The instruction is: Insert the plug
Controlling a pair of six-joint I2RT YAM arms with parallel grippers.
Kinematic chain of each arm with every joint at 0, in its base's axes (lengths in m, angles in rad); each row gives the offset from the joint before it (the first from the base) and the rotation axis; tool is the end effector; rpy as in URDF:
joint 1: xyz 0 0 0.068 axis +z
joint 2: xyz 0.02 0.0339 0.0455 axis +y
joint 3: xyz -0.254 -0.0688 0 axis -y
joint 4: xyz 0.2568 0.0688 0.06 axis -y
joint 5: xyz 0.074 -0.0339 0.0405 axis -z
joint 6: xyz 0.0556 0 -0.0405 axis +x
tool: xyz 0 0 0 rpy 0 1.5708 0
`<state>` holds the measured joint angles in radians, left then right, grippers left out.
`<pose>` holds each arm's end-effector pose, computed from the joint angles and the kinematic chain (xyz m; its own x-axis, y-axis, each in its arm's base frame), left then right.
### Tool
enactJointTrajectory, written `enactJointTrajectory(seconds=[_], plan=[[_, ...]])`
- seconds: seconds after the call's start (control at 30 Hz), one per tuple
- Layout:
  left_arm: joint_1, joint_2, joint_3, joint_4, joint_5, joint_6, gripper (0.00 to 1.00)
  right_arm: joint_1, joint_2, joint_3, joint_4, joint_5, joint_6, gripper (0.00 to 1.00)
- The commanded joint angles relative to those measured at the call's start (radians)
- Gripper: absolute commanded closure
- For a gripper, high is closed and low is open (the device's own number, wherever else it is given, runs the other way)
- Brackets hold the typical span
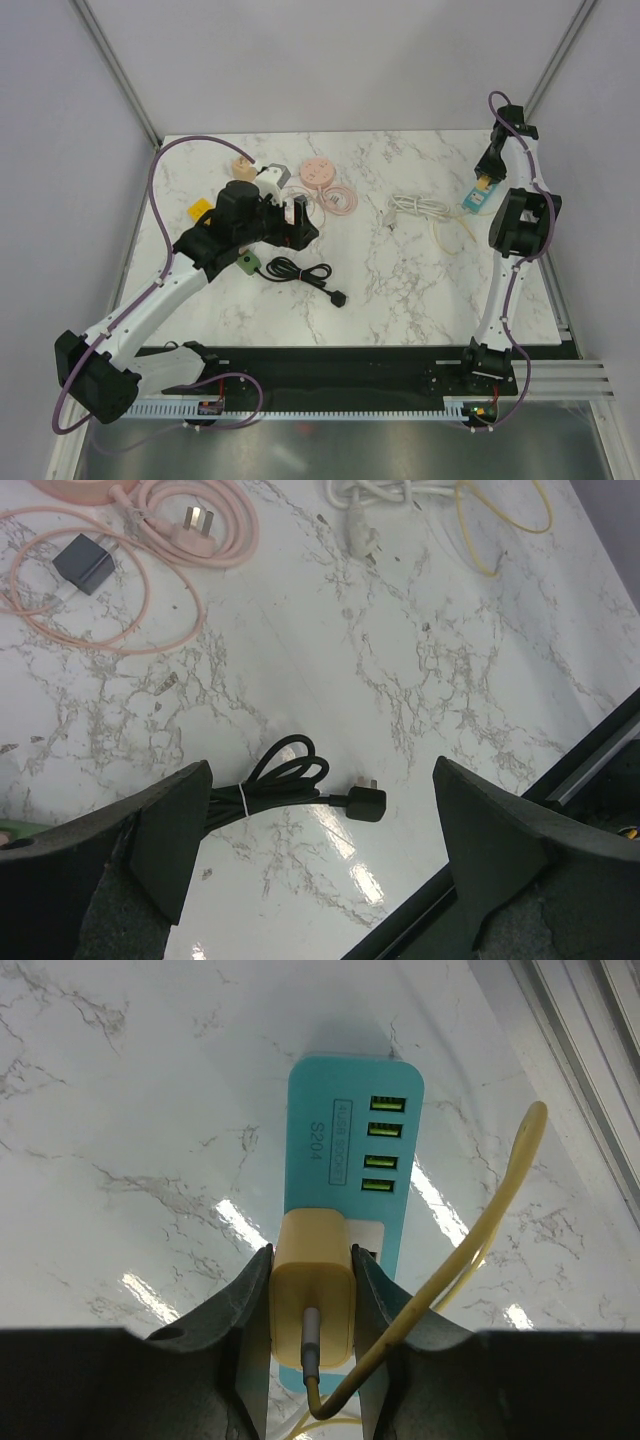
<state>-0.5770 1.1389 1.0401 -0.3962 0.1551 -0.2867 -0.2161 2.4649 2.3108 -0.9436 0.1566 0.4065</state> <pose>0.2372 -0.1646 0.3173 -0.5665 0.0354 -0.8233 0.5137 0.7964 -0.3192 0.5253 -0.1242 0.1777 -0.6874 0.5508 -0.4734 0.6021 0.7967 0.0526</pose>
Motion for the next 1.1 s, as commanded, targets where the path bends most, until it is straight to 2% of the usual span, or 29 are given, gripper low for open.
enactJointTrajectory(seconds=[0.0,0.4,0.5,0.53,0.57,0.6,0.63,0.83,0.93,1.07], plan=[[0.009,-0.011,0.000,0.008,-0.023,0.029,0.02,0.034,0.121,-0.024,-0.066,0.003,-0.001,1.00],[0.014,-0.011,-0.002,0.010,-0.022,0.024,0.02,0.034,0.117,-0.096,-0.047,-0.086,-0.025,1.00],[0.012,-0.021,-0.008,0.017,-0.009,0.018,0.02,0.034,0.091,-0.106,-0.041,-0.075,-0.020,0.87],[0.014,-0.021,-0.008,0.019,-0.006,0.018,0.02,0.032,0.074,-0.103,-0.041,-0.077,-0.017,0.76],[0.014,-0.021,-0.008,0.019,-0.006,0.018,0.02,0.031,0.063,-0.100,-0.038,-0.083,-0.017,0.70],[0.014,-0.022,-0.006,0.019,-0.005,0.015,0.02,0.030,0.052,-0.090,-0.038,-0.095,-0.018,0.57],[0.014,-0.022,-0.006,0.019,-0.003,0.011,0.02,0.030,0.037,-0.091,-0.037,-0.095,-0.012,0.53],[0.014,-0.037,0.012,0.023,0.060,-0.029,0.03,0.024,-0.119,-0.106,-0.026,-0.063,0.008,0.33],[0.014,-0.059,0.023,0.020,0.081,-0.043,0.03,0.021,-0.182,-0.129,-0.024,-0.069,0.002,0.27],[0.014,-0.109,0.024,0.011,0.089,-0.063,0.04,0.023,-0.273,-0.215,-0.023,-0.081,0.011,0.23]])
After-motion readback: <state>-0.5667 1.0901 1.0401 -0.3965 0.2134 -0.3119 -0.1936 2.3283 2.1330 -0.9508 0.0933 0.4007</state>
